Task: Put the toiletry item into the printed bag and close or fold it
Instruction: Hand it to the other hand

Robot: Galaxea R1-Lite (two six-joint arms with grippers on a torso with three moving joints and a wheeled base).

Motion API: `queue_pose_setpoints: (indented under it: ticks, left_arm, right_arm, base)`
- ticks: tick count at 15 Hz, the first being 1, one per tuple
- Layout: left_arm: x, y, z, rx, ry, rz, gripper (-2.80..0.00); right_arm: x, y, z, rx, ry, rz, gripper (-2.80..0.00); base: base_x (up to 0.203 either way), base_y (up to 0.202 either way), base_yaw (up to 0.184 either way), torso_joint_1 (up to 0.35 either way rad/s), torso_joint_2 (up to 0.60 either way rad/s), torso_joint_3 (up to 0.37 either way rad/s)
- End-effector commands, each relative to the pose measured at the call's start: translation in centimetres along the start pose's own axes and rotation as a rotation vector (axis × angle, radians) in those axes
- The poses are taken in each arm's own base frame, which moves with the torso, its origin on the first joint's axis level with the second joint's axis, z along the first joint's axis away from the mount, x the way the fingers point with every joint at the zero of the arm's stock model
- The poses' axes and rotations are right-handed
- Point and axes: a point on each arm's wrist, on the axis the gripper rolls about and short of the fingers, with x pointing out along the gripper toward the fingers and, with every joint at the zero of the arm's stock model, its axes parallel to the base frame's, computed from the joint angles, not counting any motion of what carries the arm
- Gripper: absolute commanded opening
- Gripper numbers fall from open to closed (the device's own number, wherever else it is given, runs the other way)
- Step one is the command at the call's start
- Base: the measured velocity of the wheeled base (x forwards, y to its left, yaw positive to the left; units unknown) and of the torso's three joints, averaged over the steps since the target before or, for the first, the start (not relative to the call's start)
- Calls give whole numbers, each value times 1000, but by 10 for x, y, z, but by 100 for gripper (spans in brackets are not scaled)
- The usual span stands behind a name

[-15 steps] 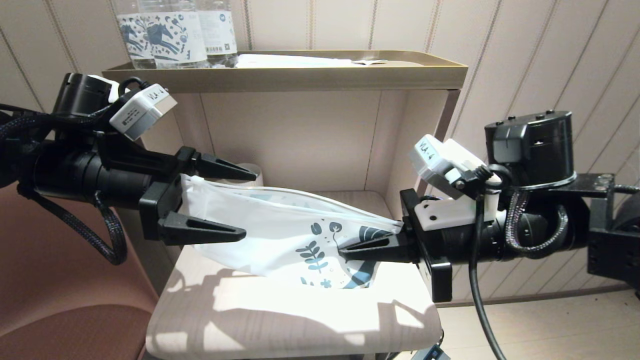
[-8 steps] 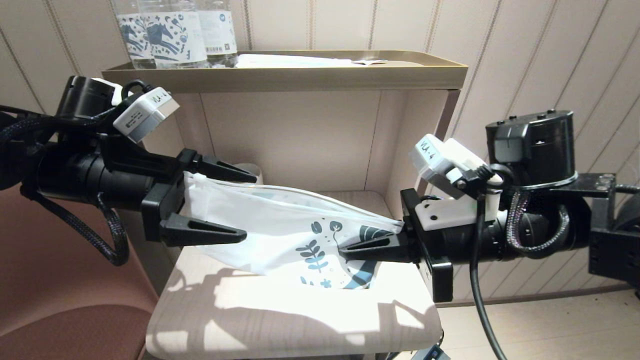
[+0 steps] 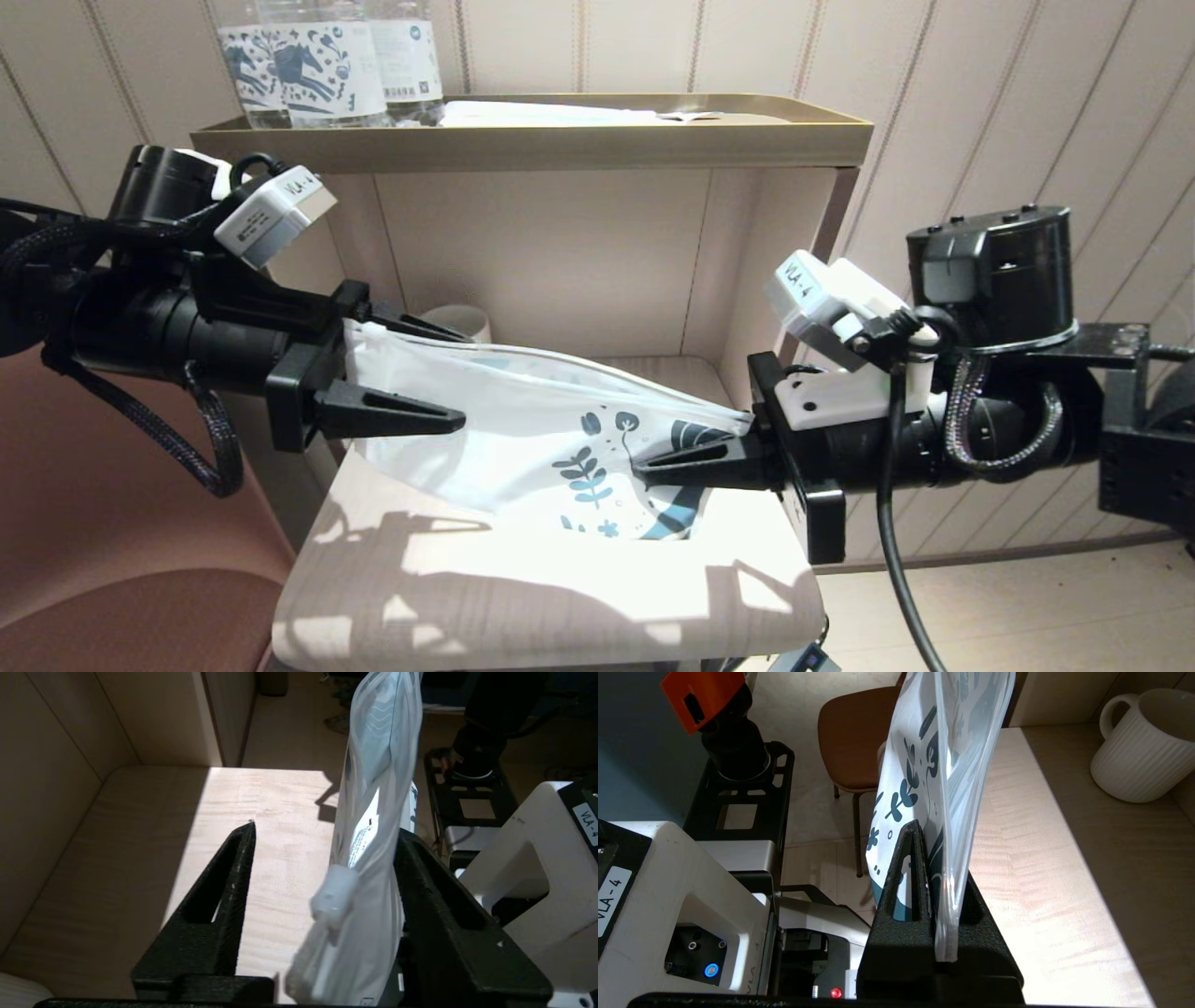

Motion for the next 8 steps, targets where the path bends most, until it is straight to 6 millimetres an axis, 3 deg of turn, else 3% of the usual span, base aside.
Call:
queue_pose_setpoints:
  ticks: [1,8]
  left_arm:
    - [0,0,0,4,-4,-5,-280]
    - [0,-4,-2,-5,-26,-35,-280]
  right_arm:
    - [1,0,0,-2,-1,5,-280]
    - [0,0,0,-2,-2,4,-280]
  base:
    - [0,0,0,0,0,0]
    - [0,0,0,0,0,0]
